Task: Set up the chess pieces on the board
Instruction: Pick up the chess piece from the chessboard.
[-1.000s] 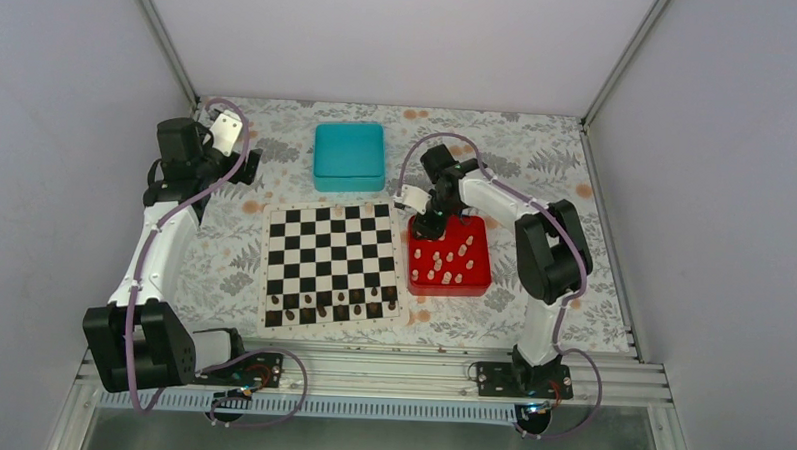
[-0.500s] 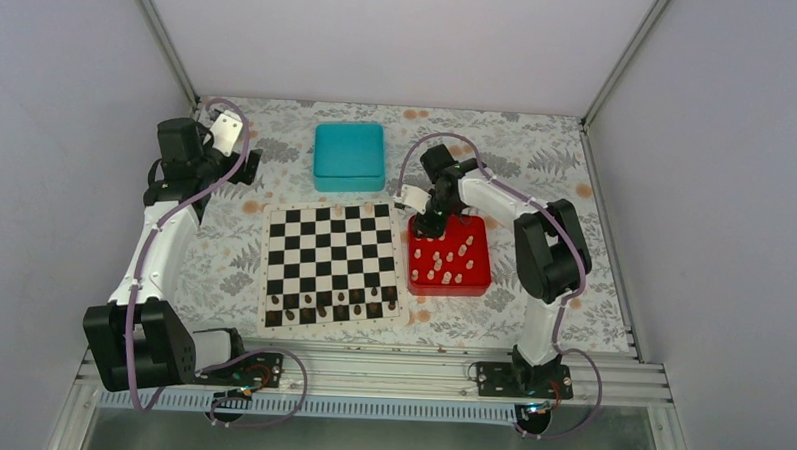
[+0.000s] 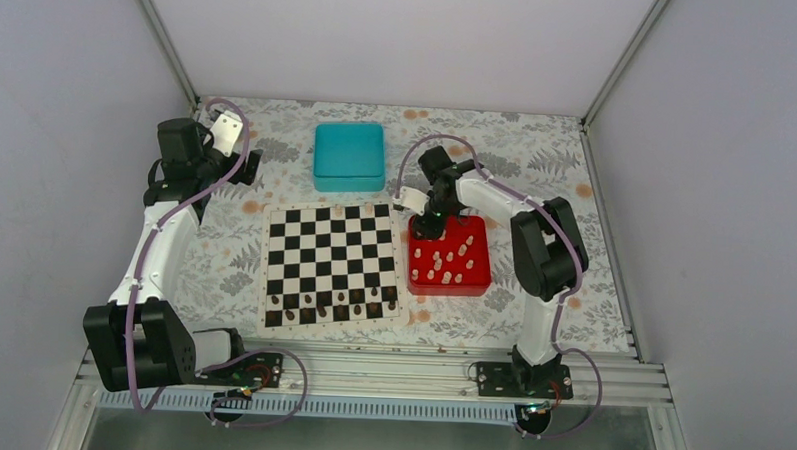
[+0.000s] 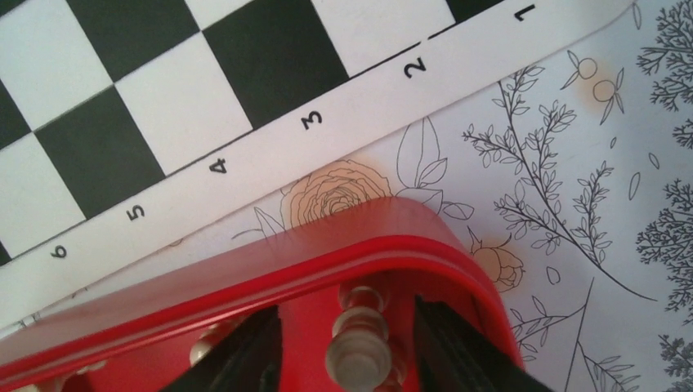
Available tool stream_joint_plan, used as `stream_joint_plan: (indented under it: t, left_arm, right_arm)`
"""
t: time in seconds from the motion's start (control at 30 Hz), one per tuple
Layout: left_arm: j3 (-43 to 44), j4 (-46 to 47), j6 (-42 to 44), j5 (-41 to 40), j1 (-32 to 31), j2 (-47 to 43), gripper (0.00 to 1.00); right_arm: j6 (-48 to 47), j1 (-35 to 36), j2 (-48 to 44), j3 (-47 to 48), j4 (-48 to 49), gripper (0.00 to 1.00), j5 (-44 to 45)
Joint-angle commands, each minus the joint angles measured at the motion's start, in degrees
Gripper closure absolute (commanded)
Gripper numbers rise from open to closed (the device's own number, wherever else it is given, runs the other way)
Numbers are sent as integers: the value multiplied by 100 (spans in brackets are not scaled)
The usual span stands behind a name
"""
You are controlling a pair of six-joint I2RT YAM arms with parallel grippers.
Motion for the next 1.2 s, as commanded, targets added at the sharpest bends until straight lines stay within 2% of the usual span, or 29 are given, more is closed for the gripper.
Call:
stream_joint_plan:
  t: [0.0, 0.13, 0.3, 0.47, 0.7, 0.9, 1.17]
  left_arm:
    - [-17, 37, 66, 109, 36, 19, 0]
    - [-17, 31, 66, 108, 45, -7, 0]
    - [-39, 36, 67, 161, 44, -35, 0]
    - [-2, -2, 74, 197, 53, -64, 0]
    - [18, -1, 74, 238, 55, -100, 0]
    - [-26, 37, 66, 223, 63, -162, 0]
    - [-43, 49, 66, 253, 67, -193, 0]
  right_arm:
    - [-14, 65, -180, 77, -69, 53, 81]
    - [24, 78, -456, 245, -369, 50, 200]
    - [132, 450, -558, 1173, -659, 48, 310]
    - [152, 1001, 391, 2508, -792, 45, 381]
    - [168, 1174, 1647, 3756, -408, 46, -9]
    - [219, 1443, 1972, 3750, 205, 44, -20]
    - [252, 1567, 2415, 3871, 417, 42, -5]
